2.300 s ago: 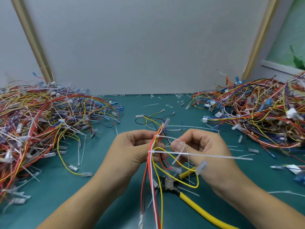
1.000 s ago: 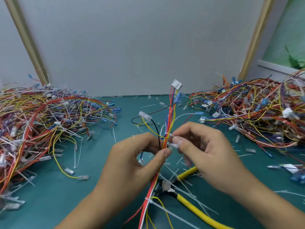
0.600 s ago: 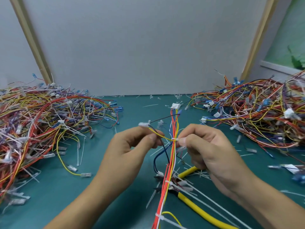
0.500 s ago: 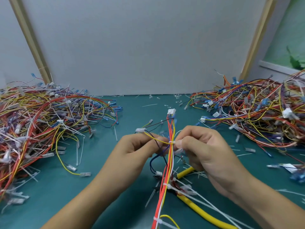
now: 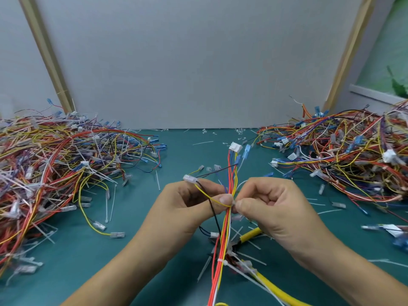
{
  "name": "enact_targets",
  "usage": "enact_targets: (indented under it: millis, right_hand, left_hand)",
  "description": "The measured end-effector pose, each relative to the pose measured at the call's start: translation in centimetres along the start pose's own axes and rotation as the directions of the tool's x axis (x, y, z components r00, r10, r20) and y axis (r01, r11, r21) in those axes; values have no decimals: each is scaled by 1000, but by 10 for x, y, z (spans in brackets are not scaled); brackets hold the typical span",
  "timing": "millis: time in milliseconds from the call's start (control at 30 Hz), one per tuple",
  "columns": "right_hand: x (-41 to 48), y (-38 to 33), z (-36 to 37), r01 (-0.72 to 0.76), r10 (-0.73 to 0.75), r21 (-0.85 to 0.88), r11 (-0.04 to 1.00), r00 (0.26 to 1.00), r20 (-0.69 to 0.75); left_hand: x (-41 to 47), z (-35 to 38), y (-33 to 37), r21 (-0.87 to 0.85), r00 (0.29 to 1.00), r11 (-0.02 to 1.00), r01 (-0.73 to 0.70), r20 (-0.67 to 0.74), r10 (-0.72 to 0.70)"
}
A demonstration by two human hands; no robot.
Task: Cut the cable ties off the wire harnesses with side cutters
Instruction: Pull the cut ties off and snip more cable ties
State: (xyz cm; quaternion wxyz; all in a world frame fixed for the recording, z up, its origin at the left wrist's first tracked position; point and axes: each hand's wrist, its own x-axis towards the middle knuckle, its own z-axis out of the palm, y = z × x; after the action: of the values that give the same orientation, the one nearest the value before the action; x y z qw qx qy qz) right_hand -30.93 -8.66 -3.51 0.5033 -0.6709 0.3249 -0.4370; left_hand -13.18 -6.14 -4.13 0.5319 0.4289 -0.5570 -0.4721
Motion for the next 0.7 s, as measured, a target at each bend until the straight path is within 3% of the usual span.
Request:
enact_targets:
  millis: [133,300,400,500,567,700]
  right_hand:
    - [1,3,-3,39,-39,-31,999,999,-8]
    - [3,2,-7,34,-34,-25,999,999,11]
    - [3,2,-9,17,-17,-10,1000,1000,20]
    - [5,3,-10,4,-5,-68,998,1000,-6]
    - [7,5,-12,-4,1,-97,995,999,-32]
    - [11,7,-20,4,-22,-185,983,995,-96]
  left_hand:
    - [0,0,3,-52,999,998,-39,-13,38]
    - [4,-8,6,13,992,997,-76,-98,77]
    - [9,-19,7,-275,985,960,-49,-172,1]
    - [11,-28,13,-598,979,800,-34,-180,-94]
    - [13,-33,16,-665,968,744,-56,-220,-123]
    - [16,-34,11,-560,930,824,-88,-342,-133]
